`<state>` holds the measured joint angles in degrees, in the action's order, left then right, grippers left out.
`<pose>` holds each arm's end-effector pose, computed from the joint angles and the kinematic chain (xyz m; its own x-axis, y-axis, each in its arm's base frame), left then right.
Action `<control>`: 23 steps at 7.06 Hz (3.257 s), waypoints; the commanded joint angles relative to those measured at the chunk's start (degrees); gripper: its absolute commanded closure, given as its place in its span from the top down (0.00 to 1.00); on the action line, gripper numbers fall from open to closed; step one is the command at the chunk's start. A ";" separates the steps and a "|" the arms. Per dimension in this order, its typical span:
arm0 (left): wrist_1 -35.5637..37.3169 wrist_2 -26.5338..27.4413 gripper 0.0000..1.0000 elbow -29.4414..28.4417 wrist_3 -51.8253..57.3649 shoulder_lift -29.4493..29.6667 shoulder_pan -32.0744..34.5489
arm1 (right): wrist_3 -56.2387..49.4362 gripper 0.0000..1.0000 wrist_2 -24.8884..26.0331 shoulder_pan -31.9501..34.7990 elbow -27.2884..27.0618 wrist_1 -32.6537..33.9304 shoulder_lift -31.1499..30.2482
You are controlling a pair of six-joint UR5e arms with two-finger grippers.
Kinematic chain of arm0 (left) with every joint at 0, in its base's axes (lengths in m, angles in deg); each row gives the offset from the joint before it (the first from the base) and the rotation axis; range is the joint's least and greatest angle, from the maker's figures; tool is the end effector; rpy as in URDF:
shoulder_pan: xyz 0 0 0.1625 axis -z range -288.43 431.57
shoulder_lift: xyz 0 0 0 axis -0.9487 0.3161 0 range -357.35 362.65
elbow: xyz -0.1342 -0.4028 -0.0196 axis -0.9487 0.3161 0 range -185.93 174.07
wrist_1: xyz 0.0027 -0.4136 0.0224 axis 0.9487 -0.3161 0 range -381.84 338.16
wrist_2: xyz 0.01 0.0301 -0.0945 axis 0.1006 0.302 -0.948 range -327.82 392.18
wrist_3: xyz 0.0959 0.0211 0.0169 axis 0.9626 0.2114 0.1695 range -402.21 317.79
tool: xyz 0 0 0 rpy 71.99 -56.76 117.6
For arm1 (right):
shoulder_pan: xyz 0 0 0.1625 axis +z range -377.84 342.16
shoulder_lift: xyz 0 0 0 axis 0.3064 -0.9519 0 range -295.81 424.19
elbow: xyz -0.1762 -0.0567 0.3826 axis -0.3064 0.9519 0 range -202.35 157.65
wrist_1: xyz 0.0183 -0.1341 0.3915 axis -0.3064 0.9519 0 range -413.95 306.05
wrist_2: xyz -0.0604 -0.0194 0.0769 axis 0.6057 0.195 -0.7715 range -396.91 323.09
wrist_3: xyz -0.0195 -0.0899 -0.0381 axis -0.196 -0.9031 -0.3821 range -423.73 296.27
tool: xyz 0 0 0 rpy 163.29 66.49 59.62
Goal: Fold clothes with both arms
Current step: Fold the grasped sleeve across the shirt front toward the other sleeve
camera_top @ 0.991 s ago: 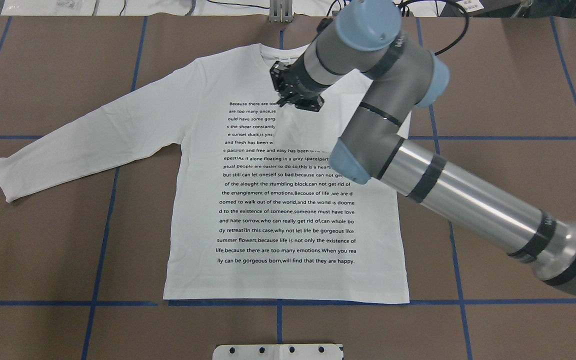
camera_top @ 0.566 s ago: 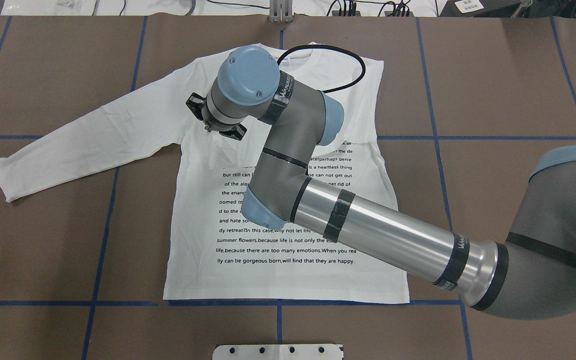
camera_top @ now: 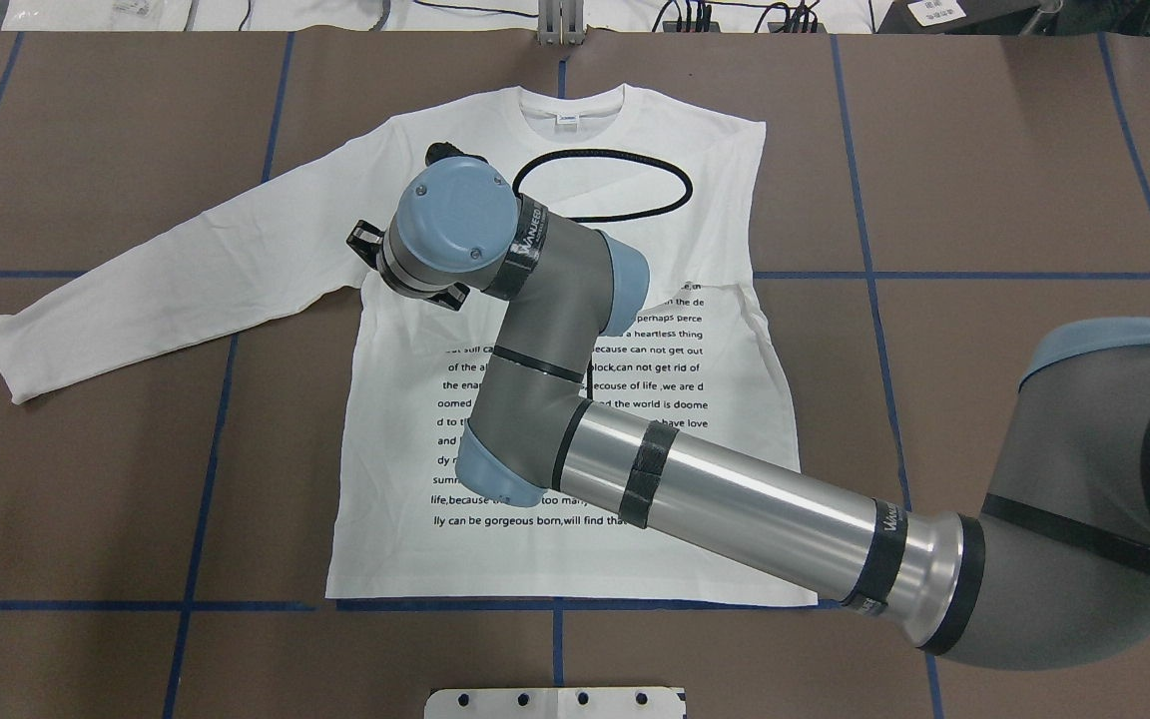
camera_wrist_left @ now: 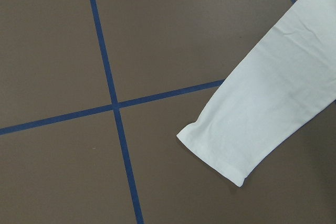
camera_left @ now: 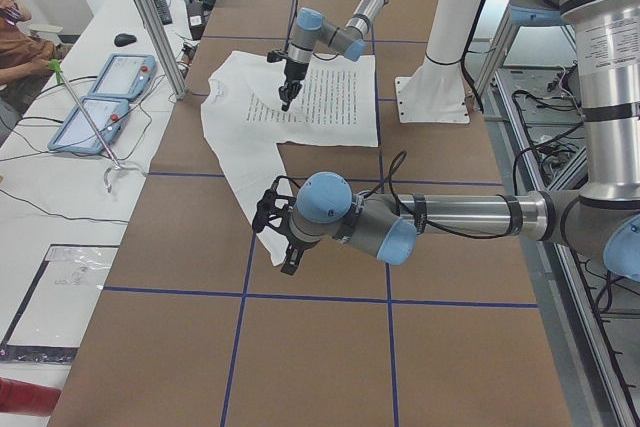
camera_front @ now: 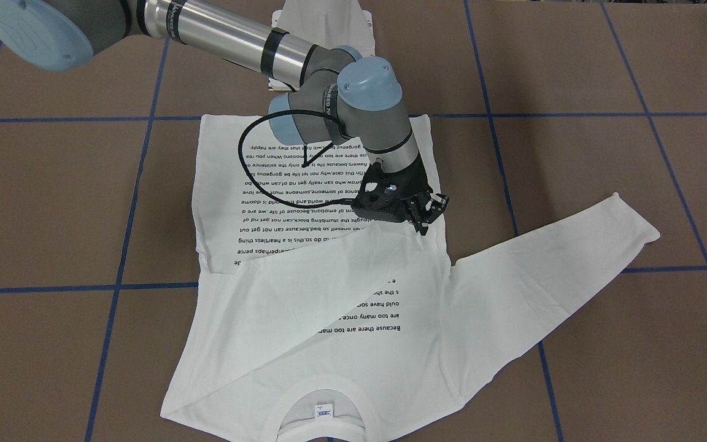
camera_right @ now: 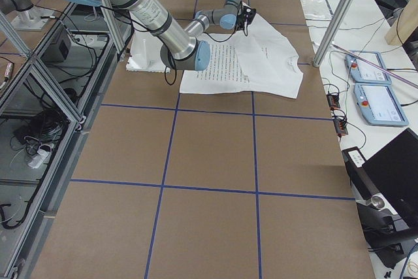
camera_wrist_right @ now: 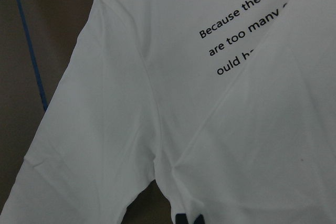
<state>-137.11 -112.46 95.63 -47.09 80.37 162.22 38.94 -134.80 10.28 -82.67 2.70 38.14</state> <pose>-0.0567 -0.4158 0.5938 0.5796 0.2535 -0.7745 0.0599 0.9346 0.3508 -0.6802 -0.4991 0.0737 0.2496 0.3798 0.8908 -0.4200 0.8713 -0.2538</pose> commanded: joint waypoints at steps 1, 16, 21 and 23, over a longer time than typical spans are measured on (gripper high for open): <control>-0.65 0.05 1.00 -0.13 -8.06 1.02 -4.38 | 0.33 0.99 1.38 -0.70 0.03 0.13 0.82; -18.94 14.72 0.79 -26.67 -36.25 15.96 -26.75 | 3.41 0.99 -0.29 3.34 -32.93 13.40 -17.46; -18.94 14.73 0.52 -27.55 -36.34 15.96 -27.10 | 2.88 0.99 -0.90 4.21 -41.07 13.84 -25.32; -18.94 14.73 0.25 -27.55 -36.51 15.88 -27.10 | 2.53 1.00 -4.92 7.46 -43.03 14.01 -28.08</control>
<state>-156.05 -97.73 68.10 -83.47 96.32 135.12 41.66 -137.38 15.87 -124.26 16.61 12.10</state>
